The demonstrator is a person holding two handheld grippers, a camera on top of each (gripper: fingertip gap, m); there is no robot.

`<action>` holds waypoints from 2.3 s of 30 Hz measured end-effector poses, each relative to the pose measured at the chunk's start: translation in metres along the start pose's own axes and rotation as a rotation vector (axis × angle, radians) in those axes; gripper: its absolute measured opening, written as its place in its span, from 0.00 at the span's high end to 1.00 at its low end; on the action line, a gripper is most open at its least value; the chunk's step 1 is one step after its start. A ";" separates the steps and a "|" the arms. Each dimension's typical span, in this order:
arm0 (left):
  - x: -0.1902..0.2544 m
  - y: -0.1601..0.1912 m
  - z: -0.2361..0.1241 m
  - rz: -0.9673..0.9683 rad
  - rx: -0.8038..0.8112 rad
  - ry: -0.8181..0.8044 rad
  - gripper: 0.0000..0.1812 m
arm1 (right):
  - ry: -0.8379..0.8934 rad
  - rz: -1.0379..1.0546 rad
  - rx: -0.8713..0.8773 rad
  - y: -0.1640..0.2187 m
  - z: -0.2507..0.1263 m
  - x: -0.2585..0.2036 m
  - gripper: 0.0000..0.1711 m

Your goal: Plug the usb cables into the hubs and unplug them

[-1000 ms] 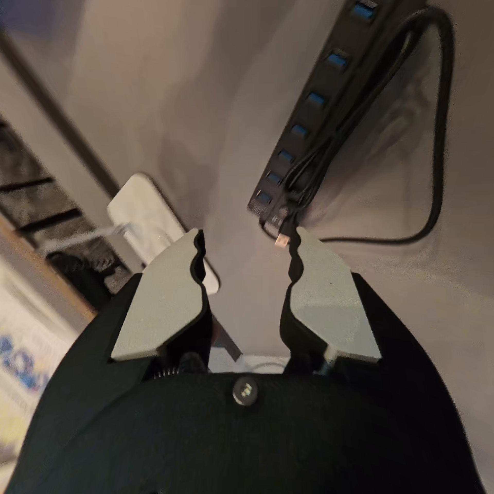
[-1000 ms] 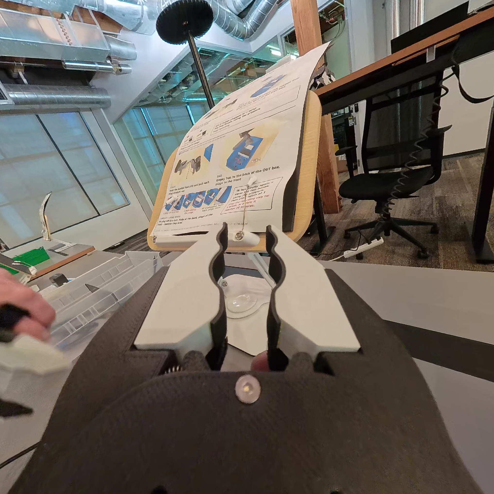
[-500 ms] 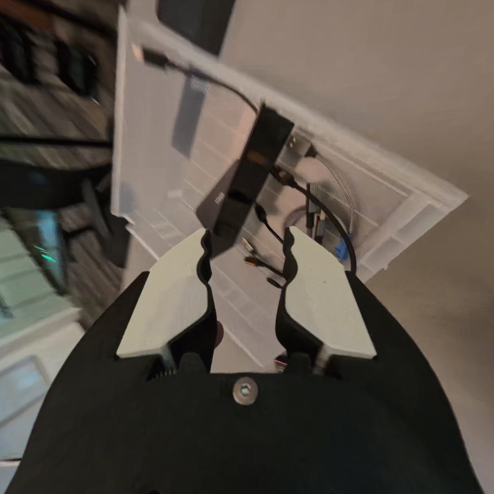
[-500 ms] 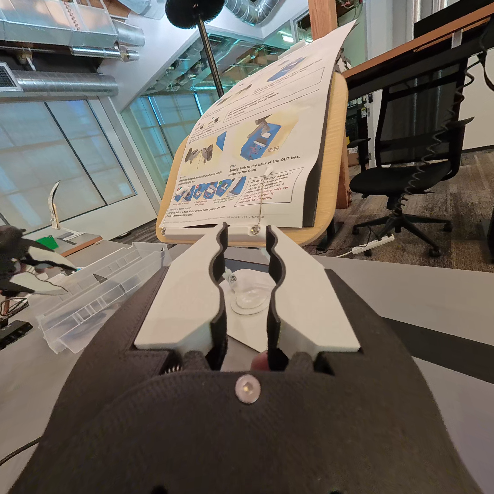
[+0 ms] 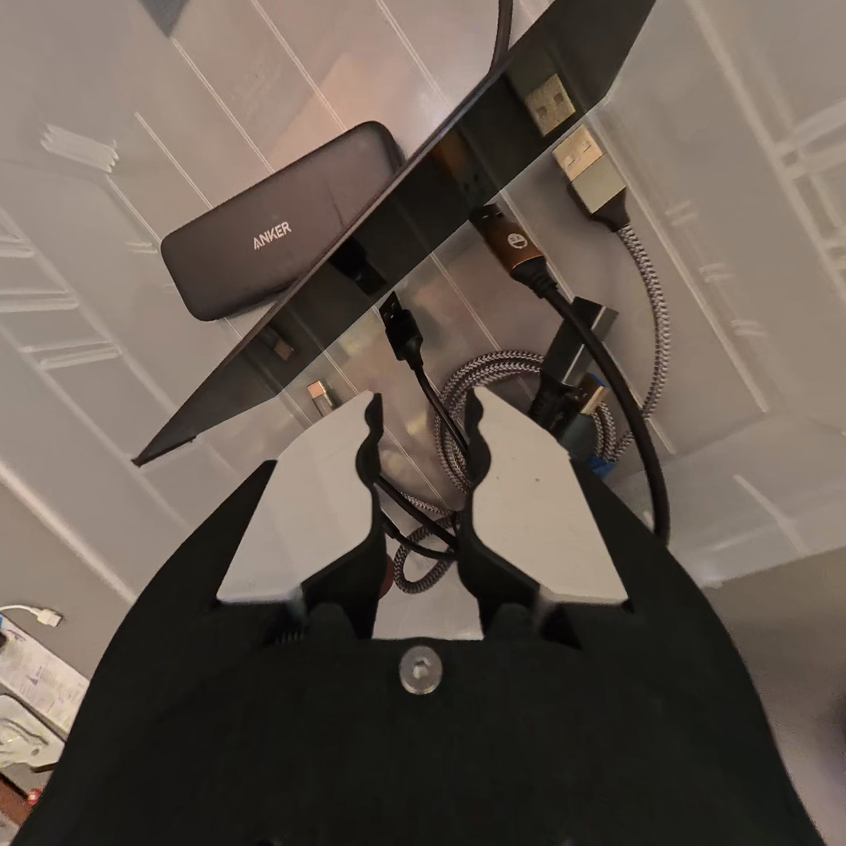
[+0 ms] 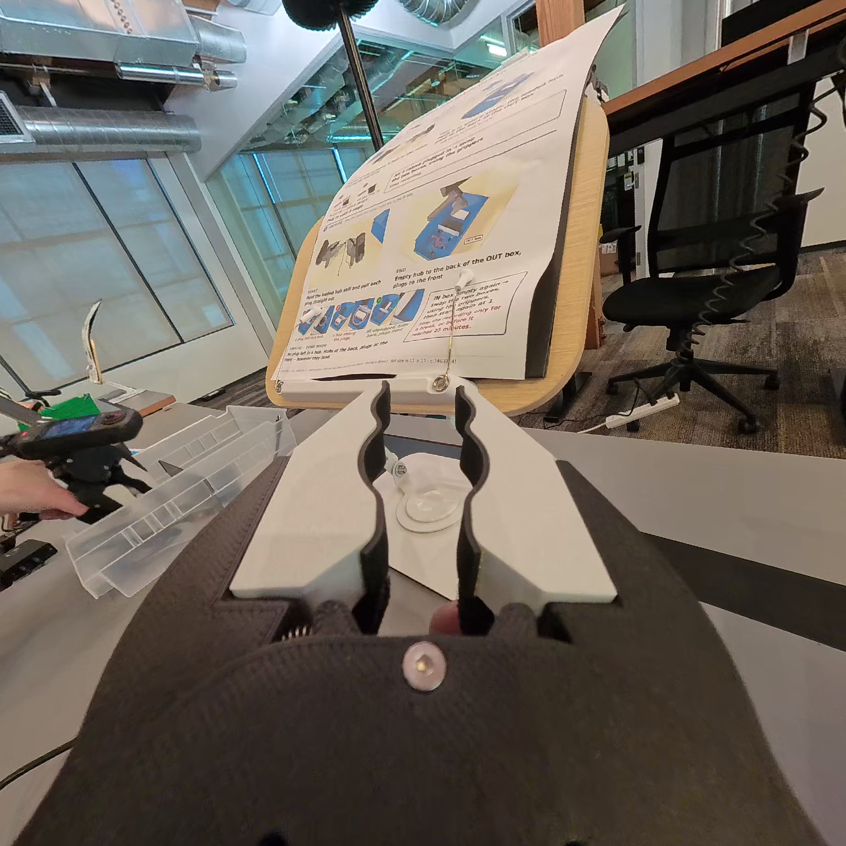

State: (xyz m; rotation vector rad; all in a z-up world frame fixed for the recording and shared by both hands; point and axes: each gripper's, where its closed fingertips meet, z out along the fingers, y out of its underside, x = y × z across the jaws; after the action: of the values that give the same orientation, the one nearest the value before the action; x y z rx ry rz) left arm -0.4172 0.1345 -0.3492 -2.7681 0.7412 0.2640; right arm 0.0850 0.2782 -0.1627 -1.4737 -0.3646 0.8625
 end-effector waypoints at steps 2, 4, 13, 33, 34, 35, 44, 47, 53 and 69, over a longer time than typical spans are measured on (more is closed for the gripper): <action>-0.001 0.001 0.007 0.031 -0.006 -0.008 0.89 | -0.001 -0.001 0.001 0.000 0.000 0.000 0.85; -0.001 0.001 0.010 0.049 -0.011 -0.014 0.95 | -0.002 -0.001 0.001 -0.001 0.000 -0.001 0.85; -0.008 -0.015 -0.045 0.158 0.169 -0.194 0.99 | -0.037 -0.037 -0.014 0.001 0.006 -0.017 0.85; 0.157 -0.216 -0.262 0.717 0.926 -0.705 0.99 | -0.457 -0.197 0.018 -0.012 0.002 -0.132 0.84; 0.170 -0.229 -0.265 0.740 0.973 -0.692 0.99 | -0.461 -0.199 0.023 -0.014 0.000 -0.132 0.84; 0.182 -0.241 -0.266 0.741 1.002 -0.674 0.99 | -0.464 -0.198 0.029 -0.016 -0.001 -0.132 0.84; 0.248 -0.272 -0.239 0.842 1.168 -0.528 0.99 | -0.491 -0.196 0.038 -0.018 -0.010 -0.119 0.83; 0.245 -0.273 -0.227 0.868 1.132 -0.531 0.99 | -0.517 -0.205 0.018 -0.012 -0.010 -0.122 0.84; 0.242 -0.268 -0.223 0.905 1.136 -0.543 0.99 | -0.592 -0.229 -0.009 -0.003 -0.008 -0.146 0.82; 0.255 -0.260 -0.236 0.956 1.158 -0.550 0.99 | -0.673 -0.303 -0.054 0.012 -0.009 -0.174 0.91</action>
State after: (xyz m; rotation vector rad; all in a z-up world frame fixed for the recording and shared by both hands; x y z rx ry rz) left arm -0.0419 0.1635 -0.1331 -1.0720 1.3881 0.5134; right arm -0.0278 0.1495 -0.1259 -1.1008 -1.0875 1.0868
